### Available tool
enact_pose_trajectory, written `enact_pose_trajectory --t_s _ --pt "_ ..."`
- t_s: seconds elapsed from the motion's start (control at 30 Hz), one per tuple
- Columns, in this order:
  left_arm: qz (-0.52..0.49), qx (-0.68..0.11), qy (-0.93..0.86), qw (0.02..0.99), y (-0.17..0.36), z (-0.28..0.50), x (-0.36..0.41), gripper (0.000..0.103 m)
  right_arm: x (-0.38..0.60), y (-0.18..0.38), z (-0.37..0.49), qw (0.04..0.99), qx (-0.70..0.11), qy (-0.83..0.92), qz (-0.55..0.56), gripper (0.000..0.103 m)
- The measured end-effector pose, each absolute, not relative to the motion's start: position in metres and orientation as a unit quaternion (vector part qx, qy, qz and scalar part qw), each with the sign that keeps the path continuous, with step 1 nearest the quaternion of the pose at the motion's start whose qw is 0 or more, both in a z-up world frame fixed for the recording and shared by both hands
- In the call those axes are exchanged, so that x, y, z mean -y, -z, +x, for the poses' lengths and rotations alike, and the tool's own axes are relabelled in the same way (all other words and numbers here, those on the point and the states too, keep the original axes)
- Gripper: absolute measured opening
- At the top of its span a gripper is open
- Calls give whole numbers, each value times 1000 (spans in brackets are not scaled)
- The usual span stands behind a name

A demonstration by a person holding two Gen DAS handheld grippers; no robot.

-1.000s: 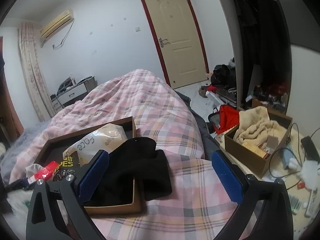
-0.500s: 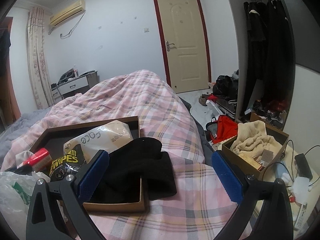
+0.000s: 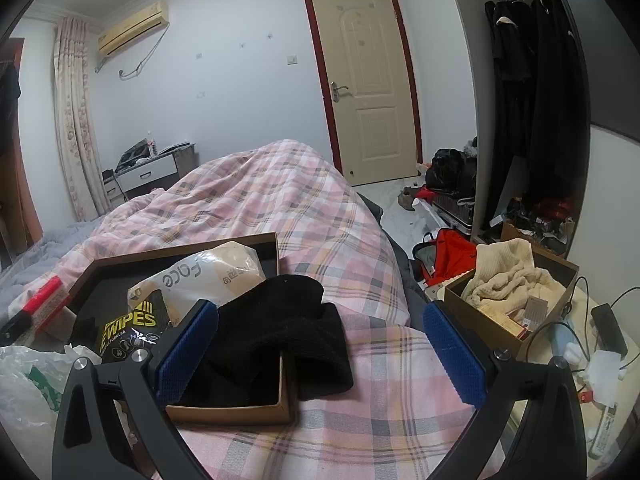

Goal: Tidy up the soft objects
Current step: 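Lift the tissue pack out of the box with the left tool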

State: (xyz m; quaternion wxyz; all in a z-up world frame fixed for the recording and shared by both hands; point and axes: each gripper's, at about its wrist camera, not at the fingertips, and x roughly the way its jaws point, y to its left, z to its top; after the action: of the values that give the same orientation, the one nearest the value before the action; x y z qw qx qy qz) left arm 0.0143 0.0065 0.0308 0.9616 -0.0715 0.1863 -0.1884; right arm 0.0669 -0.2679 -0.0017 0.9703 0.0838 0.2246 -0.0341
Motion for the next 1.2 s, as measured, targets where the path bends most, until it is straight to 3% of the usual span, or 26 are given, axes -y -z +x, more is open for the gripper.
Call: enact_pose_trajectory --t_s 0.43,0.8,1.2 --pt "-70 -146 237 958 -80 -49 -27 48 246 -3 62 977 -210 31 22 102" --pt "-3 -211 321 923 -101 -85 -9 48 239 -3 62 977 -212 32 -4 102" --pt "-47 -130 468 873 -147 -148 -16 48 239 -2 61 977 -213 31 -3 102"
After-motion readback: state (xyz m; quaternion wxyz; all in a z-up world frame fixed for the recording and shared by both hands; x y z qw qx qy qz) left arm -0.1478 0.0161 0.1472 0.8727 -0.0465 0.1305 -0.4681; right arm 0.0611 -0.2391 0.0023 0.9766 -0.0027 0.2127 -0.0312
